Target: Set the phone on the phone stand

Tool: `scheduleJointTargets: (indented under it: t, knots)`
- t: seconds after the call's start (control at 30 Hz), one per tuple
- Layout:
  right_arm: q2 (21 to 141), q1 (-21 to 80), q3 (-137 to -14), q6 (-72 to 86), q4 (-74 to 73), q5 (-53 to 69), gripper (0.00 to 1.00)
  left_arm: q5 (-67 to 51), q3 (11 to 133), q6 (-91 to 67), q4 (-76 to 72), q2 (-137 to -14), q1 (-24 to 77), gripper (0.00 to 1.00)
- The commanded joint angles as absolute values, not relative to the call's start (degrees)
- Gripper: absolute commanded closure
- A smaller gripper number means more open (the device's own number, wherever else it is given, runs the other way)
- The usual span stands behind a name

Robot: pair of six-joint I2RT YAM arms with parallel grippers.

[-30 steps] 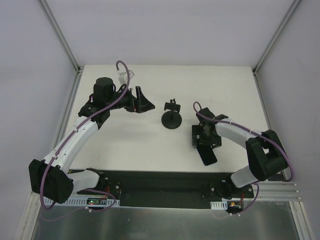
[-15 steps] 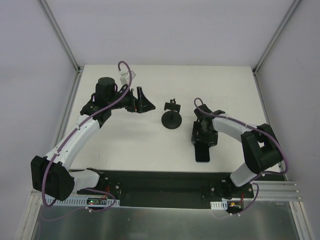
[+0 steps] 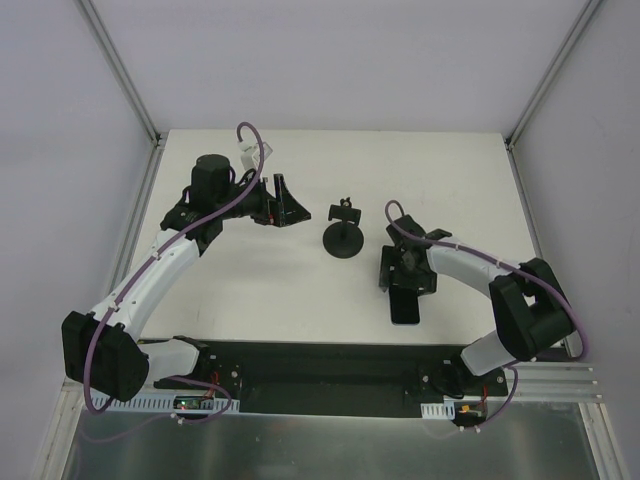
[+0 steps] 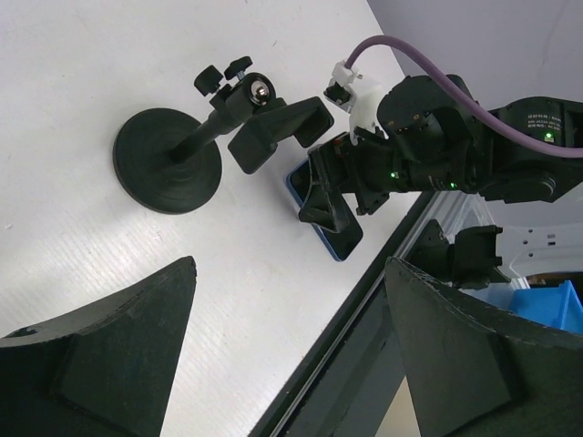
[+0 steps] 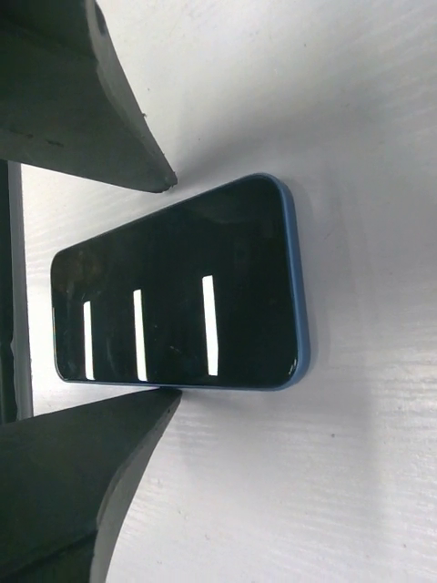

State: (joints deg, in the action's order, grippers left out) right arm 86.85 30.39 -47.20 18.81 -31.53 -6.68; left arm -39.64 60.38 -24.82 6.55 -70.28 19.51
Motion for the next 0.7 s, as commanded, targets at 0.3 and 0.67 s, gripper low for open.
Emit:
scheduleJointTargets:
  t: [0.3,0.67]
  knots:
    - [91.06,33.22,-48.69,18.02,-33.05,-10.1,0.72,-41.31,60.29,-23.91,5.18,-70.75,19.69,0.2]
    - [73.57,34.19,-41.83,16.79,-22.31,-11.87,0.98,-42.28,60.21,-23.47,4.66,-70.93,20.74,0.22]
